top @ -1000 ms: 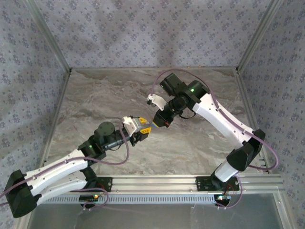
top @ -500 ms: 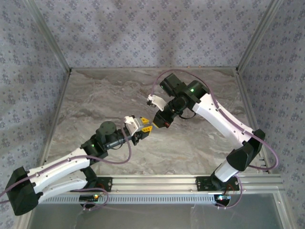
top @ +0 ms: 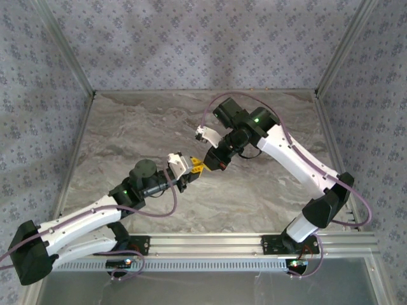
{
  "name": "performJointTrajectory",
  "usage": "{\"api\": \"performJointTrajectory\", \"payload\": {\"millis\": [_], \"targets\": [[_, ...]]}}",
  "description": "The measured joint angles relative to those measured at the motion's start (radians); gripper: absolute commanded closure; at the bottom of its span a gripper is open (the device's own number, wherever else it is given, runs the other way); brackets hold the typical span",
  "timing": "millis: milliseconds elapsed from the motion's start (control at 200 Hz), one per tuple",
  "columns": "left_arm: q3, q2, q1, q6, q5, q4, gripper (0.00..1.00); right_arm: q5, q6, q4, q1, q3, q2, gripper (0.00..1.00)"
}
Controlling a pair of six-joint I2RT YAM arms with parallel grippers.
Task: Remove the keys from the keyring
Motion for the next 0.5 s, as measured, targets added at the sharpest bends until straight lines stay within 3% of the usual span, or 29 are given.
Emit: {"api": "performJointTrajectory", "payload": {"millis": [170, 500], "targets": [[0.006, 0.000, 0.000, 0.009, 0.020, -0.015, 1.00, 0.002, 0.001, 0.000, 0.000, 0.000, 0.000, 1.00], [0.008, -0.010, 0.000, 0.007, 0.023, -0.019, 1.00, -0.024, 0.019, 0.013, -0.009, -0.012, -0.007, 1.00]]}}
